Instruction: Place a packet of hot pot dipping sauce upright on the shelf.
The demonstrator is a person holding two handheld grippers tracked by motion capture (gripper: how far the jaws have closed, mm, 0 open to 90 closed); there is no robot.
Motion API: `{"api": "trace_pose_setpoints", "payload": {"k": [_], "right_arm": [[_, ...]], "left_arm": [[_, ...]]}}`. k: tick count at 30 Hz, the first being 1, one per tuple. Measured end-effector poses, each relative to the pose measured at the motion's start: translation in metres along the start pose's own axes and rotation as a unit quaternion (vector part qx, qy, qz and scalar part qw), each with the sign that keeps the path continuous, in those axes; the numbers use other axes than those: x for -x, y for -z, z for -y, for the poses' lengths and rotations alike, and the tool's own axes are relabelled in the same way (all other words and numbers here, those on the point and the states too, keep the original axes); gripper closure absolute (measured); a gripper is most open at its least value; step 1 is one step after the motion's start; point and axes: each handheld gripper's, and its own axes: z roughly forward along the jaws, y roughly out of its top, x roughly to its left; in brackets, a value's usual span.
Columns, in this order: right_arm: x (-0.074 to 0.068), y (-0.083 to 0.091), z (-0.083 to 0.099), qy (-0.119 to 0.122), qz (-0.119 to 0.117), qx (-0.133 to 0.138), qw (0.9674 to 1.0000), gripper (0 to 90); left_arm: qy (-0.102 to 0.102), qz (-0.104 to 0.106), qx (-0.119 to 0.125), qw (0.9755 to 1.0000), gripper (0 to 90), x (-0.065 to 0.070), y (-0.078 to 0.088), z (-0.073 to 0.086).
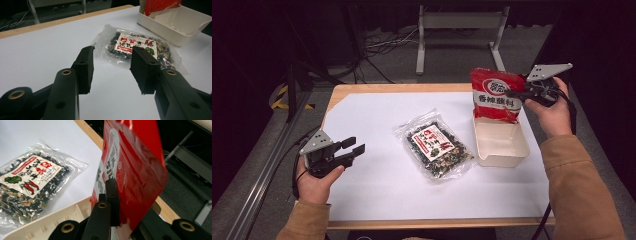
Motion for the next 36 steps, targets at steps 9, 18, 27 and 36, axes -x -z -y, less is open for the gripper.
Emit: {"api": "trace_pose_setpoints", "payload": {"k": [9,18,27,36], "right_arm": [[0.002,-0.018,0.012,0.002,-0.001,-0.002,1.0000,89.0],[-0.001,-0.030,0.015,0.003,-0.011,0.008,0.9999,88.5],[0.000,-0.032,0.029,-0.021,-0.007,0.007,0.9997,88.2],[0.000,-0.029,0.042,-0.044,0.000,-0.002,0.9990,87.4]], "left_arm": [[0.003,0.000,-0.001,1.0000,54.1,0.000,0.000,0.001],[-0.002,0.000,-0.005,1.0000,53.9,0.000,-0.002,0.001],[0.000,0.005,-0.008,1.0000,53.9,0.000,-0.006,0.000],[-0.007,0.011,-0.011,0.9999,53.4,0.001,-0.011,-0.002]]}}
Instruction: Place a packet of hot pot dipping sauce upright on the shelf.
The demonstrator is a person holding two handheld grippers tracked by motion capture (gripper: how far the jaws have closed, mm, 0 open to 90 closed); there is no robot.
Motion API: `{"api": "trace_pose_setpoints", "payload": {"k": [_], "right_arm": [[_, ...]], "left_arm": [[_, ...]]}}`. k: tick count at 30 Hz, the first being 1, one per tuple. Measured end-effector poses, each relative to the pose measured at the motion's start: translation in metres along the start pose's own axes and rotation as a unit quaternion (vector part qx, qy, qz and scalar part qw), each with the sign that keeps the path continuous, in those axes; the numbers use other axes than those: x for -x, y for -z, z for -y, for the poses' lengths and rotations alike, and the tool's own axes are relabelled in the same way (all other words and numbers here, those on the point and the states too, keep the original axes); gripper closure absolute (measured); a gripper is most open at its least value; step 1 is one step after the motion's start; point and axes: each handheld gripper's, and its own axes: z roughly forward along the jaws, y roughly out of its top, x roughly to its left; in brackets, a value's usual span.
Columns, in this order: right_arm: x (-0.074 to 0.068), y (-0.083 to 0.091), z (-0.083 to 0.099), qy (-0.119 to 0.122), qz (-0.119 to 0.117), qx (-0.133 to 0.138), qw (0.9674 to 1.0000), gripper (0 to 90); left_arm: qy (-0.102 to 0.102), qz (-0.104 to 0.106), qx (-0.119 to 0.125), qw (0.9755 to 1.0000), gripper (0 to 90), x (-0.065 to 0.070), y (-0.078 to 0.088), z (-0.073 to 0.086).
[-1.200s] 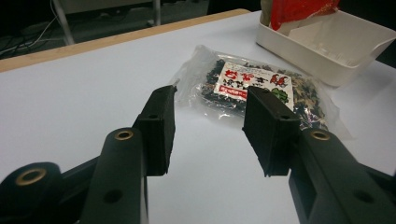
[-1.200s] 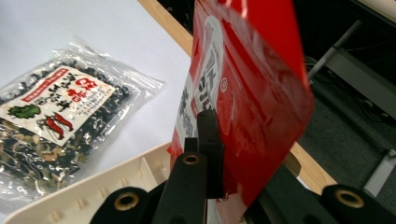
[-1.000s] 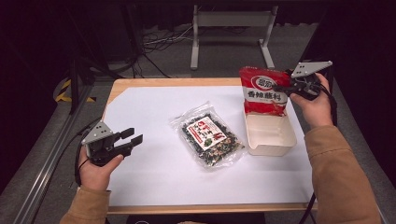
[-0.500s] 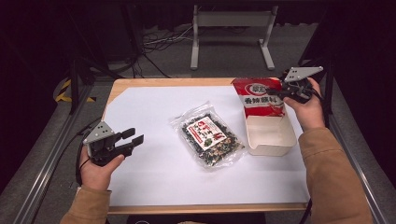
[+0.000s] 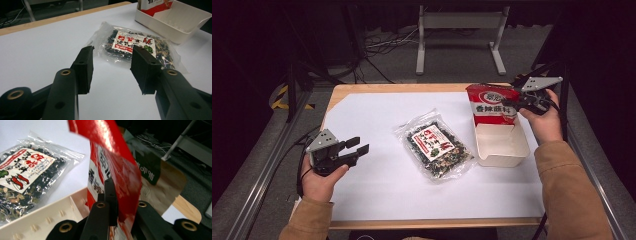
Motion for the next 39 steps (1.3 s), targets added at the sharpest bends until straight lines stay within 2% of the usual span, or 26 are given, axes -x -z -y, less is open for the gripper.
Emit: {"api": "trace_pose_setpoints", "payload": {"k": [6,8,17,19,21,24,25,26,27,29,34,37,39], "right_arm": [[0.003,0.001,0.012,-0.025,0.008,-0.013,0.9996,86.9],[0.003,0.001,0.016,-0.032,0.010,-0.013,0.9993,86.9],[0.002,0.002,0.020,-0.041,0.017,-0.017,0.9989,85.0],[0.000,0.001,0.020,-0.043,0.019,-0.029,0.9985,77.3],[-0.003,0.000,0.020,-0.041,0.030,-0.047,0.9976,70.0],[-0.005,0.003,0.022,-0.056,0.044,-0.032,0.9970,56.6],[-0.006,0.005,0.021,-0.057,0.047,-0.032,0.9968,52.5],[-0.006,0.005,0.021,-0.057,0.047,-0.032,0.9968,52.5],[-0.008,0.007,0.021,-0.064,0.047,-0.031,0.9964,44.1],[-0.010,0.011,0.021,-0.066,0.054,-0.031,0.9959,39.0],[-0.018,0.023,0.023,-0.077,0.069,-0.023,0.9944,32.1],[-0.022,0.029,0.024,-0.082,0.069,-0.019,0.9940,31.6],[-0.030,0.038,0.028,-0.088,0.070,-0.011,0.9936,31.4]], "left_arm": [[0.003,0.003,0.001,1.0000,53.2,0.001,-0.003,-0.001],[-0.002,0.004,-0.002,1.0000,53.2,0.000,-0.004,-0.001],[-0.002,0.007,-0.005,1.0000,50.0,0.002,-0.008,-0.001],[-0.001,0.008,-0.002,1.0000,48.7,0.002,-0.010,-0.001],[-0.002,0.010,-0.002,0.9999,46.9,0.001,-0.013,-0.001],[-0.003,0.015,-0.002,0.9999,44.1,0.000,-0.017,-0.002],[-0.003,0.015,-0.001,0.9999,43.5,0.000,-0.018,-0.002],[-0.003,0.015,-0.001,0.9999,43.0,0.000,-0.018,-0.002],[-0.004,0.016,-0.001,0.9999,42.4,-0.001,-0.020,-0.002],[-0.003,0.019,0.000,0.9998,41.2,-0.002,-0.023,-0.003],[0.001,0.026,0.007,0.9996,36.8,-0.003,-0.029,-0.004],[-0.005,0.029,0.003,0.9996,36.4,-0.003,-0.032,-0.005],[-0.019,0.027,-0.008,0.9994,36.4,-0.001,-0.035,-0.008]]}}
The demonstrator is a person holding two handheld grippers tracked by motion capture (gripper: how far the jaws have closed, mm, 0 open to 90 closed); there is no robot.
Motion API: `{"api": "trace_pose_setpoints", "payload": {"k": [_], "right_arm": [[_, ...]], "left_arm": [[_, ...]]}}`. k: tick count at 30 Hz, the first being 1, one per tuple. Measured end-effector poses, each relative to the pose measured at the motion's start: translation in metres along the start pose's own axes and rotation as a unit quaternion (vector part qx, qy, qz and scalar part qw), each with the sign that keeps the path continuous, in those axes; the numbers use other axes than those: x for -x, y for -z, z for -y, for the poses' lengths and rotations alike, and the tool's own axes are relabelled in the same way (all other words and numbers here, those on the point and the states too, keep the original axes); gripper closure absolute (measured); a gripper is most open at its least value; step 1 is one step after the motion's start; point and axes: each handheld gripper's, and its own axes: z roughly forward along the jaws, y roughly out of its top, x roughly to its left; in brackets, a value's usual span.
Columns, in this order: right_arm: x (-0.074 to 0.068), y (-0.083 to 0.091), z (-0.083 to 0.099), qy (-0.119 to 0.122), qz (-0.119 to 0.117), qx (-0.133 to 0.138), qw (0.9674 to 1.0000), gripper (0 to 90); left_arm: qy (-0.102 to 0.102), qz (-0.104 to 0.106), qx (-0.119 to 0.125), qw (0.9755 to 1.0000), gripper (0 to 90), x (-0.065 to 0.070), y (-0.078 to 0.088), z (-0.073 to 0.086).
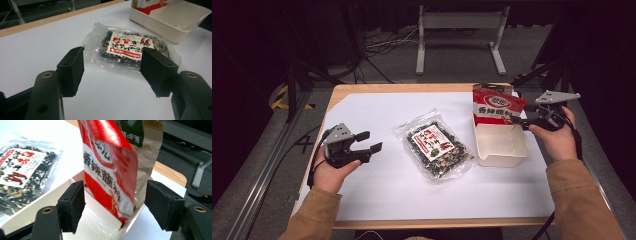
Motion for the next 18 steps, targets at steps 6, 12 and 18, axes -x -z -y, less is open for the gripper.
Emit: {"api": "trace_pose_setpoints", "payload": {"k": [6,12,18], "right_arm": [[-0.018,0.020,0.007,0.005,0.005,0.012,0.9999,31.1],[-0.034,0.029,0.016,0.010,-0.006,0.023,0.9997,30.0],[-0.056,0.043,0.027,0.009,-0.014,0.046,0.9988,30.1]], "left_arm": [[-0.014,0.006,-0.016,0.9997,32.7,0.001,-0.009,-0.006],[-0.018,0.008,-0.042,0.9990,33.5,0.001,-0.015,-0.006],[-0.022,0.009,-0.054,0.9982,32.3,-0.003,-0.022,-0.005]]}}
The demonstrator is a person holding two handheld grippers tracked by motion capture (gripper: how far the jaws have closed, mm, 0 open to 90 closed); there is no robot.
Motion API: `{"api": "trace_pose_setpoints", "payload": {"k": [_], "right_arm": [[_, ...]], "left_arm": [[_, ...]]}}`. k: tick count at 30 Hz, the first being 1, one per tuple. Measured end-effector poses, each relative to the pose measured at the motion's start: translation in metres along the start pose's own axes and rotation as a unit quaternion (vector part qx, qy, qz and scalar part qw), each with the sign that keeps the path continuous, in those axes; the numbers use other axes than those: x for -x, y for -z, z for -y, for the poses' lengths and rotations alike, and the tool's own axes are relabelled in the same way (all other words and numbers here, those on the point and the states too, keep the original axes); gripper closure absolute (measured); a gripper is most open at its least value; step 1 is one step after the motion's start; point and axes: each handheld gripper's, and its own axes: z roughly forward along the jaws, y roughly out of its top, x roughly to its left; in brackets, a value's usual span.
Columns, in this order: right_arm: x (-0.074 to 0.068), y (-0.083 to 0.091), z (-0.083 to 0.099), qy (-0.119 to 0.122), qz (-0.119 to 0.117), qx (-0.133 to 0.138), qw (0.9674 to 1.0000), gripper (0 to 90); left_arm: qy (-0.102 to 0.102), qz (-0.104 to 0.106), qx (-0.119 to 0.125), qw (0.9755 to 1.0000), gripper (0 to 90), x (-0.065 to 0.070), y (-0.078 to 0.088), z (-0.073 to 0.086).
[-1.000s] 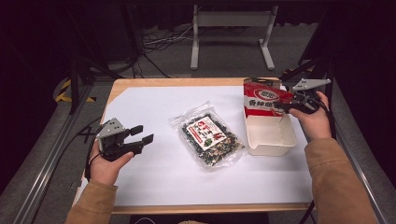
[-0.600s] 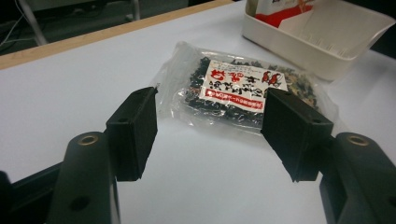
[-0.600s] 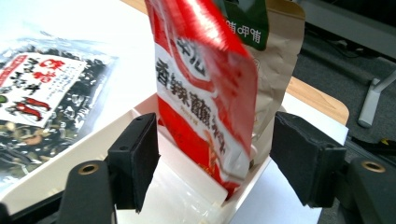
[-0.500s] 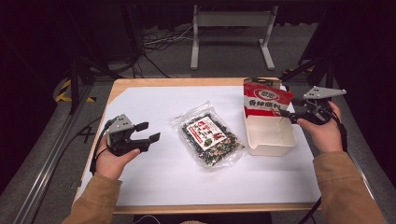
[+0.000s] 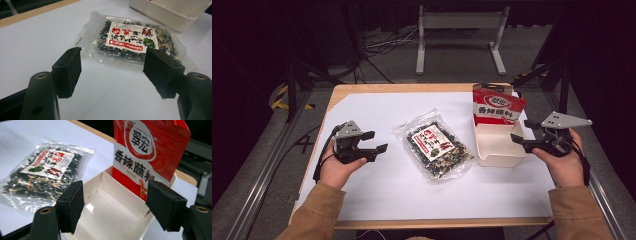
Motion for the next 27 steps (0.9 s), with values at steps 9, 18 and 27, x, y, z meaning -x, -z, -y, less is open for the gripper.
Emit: {"api": "trace_pose_setpoints", "payload": {"k": [9,18,27], "right_arm": [[-0.021,0.003,0.013,-0.011,-0.020,0.021,0.9995,37.5],[-0.037,0.006,0.013,-0.005,-0.043,0.011,0.9990,41.7],[-0.057,0.006,0.008,0.009,-0.079,0.031,0.9964,48.8]], "left_arm": [[0.013,0.003,-0.003,0.9999,26.9,-0.003,-0.007,-0.006],[0.026,0.005,-0.015,0.9995,19.0,-0.016,-0.030,-0.023],[0.057,-0.003,-0.020,0.9981,16.6,-0.030,-0.058,-0.027]]}}
